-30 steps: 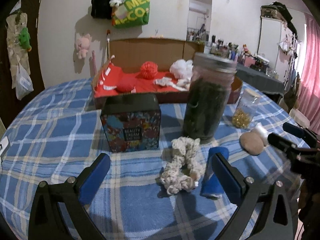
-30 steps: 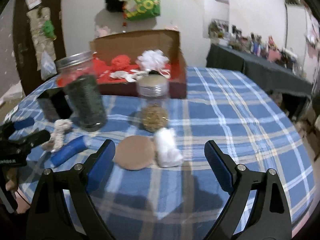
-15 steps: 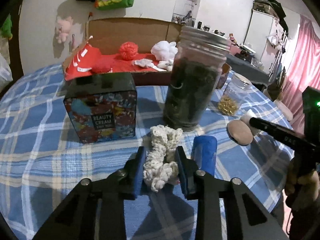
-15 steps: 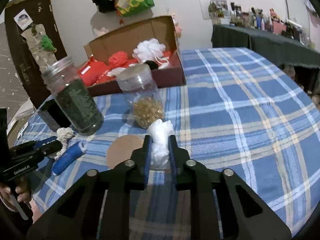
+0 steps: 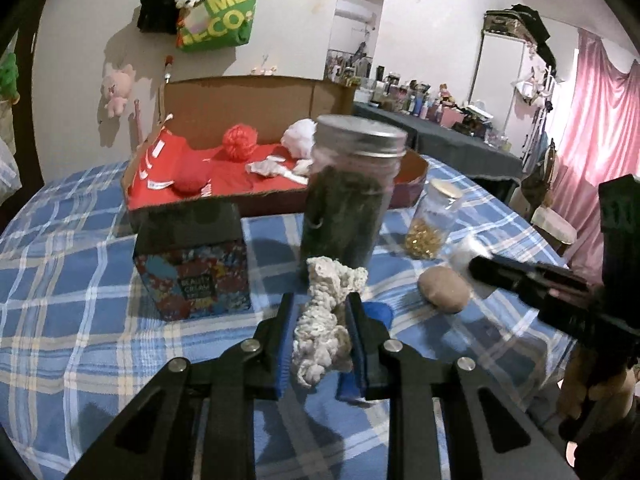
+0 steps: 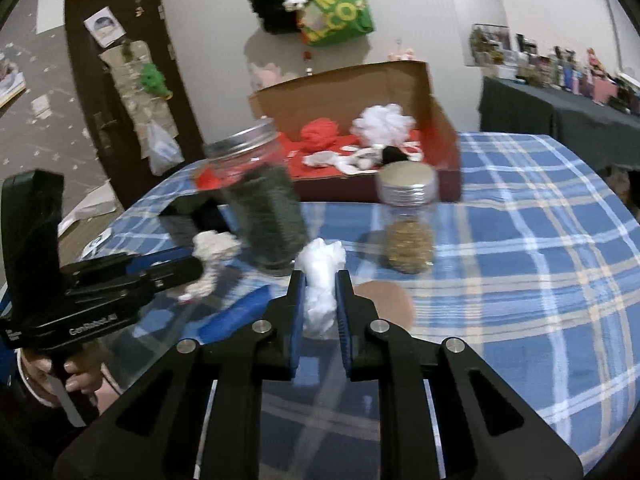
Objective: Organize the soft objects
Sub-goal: 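Carry the white cotton puff with the right tool while the left tool carries the scrunchie toward the box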
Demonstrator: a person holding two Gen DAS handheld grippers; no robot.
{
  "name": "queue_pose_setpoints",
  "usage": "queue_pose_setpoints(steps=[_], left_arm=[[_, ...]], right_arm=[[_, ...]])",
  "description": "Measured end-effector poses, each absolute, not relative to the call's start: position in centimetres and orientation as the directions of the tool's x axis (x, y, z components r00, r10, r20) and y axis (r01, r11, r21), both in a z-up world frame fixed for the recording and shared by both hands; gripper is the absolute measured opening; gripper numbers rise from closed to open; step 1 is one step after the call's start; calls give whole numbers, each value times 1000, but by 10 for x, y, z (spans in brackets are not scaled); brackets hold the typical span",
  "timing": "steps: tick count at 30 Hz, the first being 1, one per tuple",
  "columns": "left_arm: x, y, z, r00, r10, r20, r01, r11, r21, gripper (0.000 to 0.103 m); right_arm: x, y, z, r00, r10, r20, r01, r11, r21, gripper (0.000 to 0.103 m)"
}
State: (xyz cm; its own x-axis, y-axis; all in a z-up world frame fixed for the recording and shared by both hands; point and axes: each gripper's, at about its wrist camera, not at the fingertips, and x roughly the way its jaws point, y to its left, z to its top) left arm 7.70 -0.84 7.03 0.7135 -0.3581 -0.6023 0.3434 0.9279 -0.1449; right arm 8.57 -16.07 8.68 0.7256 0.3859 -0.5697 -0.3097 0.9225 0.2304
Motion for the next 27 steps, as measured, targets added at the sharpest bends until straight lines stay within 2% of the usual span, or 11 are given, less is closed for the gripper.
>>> queue_pose_setpoints(steps=[18,27], left_arm=[[74,-4,77,717,-371,-590,352,924,-152,26],[68,33,73,728,-316,-609,283,947,-154,26]], right_arm=[[87,-155,86,706,405,-580,-332,914,235,14],[87,-181,82,710,370,-599,-276,929,247,14]])
